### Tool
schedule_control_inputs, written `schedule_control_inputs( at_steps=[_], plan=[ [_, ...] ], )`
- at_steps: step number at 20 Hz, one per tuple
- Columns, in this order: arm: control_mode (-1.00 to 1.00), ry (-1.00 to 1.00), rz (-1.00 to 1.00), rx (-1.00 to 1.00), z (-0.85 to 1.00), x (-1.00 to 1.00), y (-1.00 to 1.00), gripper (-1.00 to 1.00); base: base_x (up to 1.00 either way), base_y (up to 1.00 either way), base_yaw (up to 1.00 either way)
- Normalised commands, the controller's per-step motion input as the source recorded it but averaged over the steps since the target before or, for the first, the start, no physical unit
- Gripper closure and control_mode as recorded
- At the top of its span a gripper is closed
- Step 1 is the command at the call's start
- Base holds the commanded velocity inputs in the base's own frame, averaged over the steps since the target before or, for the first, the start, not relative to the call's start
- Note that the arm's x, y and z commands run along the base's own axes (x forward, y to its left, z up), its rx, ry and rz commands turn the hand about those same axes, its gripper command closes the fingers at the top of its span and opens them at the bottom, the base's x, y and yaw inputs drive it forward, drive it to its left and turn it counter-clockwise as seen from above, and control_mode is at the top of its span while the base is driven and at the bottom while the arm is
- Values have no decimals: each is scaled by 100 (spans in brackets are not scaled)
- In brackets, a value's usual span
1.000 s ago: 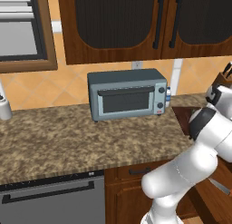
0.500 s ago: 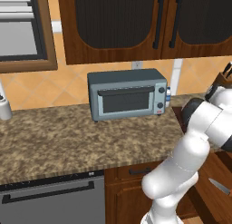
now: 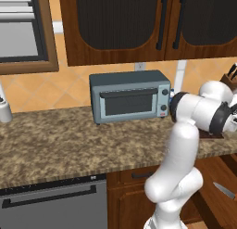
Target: Place the appropriate cutting tool for cutting the cucumber skin on the cutting board.
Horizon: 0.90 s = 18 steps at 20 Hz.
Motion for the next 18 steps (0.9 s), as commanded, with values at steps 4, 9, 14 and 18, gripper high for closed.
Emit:
schedule_control_inputs(
  at_steps=[4, 9, 14, 18],
  plan=[
    [-100, 0, 0, 0, -30, 10, -3, 100, 0, 0, 0],
    [-100, 0, -1, 0, -29, 12, -3, 100, 0, 0, 0],
    [-100, 0, -3, 0, -26, 14, 0, 100, 0, 0, 0],
    [-100, 0, -4, 0, -8, 18, 0, 100, 0, 0, 0]
  ],
)
